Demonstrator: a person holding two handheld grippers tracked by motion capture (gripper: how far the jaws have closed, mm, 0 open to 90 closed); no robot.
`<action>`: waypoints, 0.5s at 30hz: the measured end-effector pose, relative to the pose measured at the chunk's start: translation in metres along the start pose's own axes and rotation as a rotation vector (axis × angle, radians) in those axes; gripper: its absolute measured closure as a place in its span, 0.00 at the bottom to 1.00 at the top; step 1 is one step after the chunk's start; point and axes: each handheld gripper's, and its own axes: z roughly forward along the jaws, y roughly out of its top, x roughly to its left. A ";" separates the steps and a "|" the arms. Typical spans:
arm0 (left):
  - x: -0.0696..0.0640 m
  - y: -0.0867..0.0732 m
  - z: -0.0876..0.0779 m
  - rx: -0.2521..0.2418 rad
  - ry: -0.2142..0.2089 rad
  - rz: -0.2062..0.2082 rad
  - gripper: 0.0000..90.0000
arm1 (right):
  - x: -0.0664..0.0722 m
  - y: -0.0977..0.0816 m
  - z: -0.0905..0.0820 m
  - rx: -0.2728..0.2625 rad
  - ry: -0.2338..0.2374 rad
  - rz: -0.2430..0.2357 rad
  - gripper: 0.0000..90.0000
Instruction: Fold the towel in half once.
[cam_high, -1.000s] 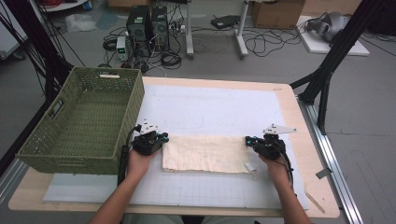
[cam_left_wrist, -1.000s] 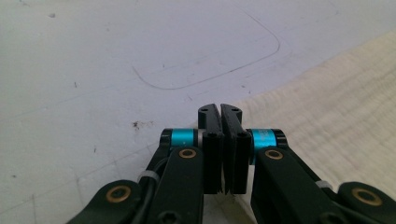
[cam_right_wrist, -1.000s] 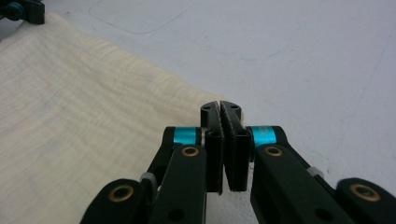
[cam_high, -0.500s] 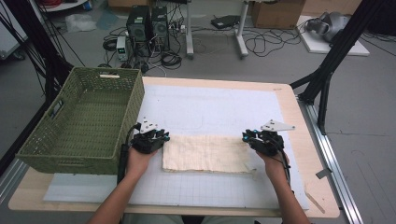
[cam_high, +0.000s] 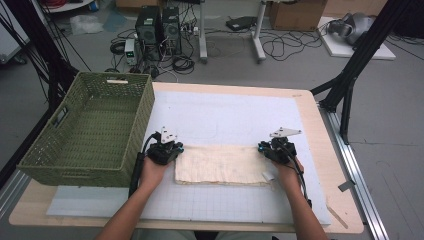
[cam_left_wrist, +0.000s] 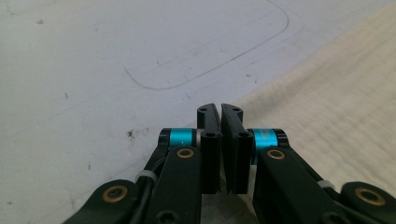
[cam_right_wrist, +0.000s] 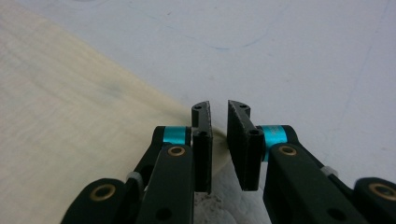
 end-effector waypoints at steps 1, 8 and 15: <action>-0.001 0.000 -0.001 0.004 0.008 0.012 0.94 | -0.001 0.000 -0.001 -0.002 -0.003 0.006 0.85; 0.015 0.001 -0.009 -0.110 0.022 -0.110 0.67 | -0.009 0.000 -0.013 -0.114 0.069 0.083 0.73; 0.012 0.002 0.005 -0.007 -0.055 -0.085 0.74 | -0.002 -0.002 0.004 -0.018 0.102 0.046 0.82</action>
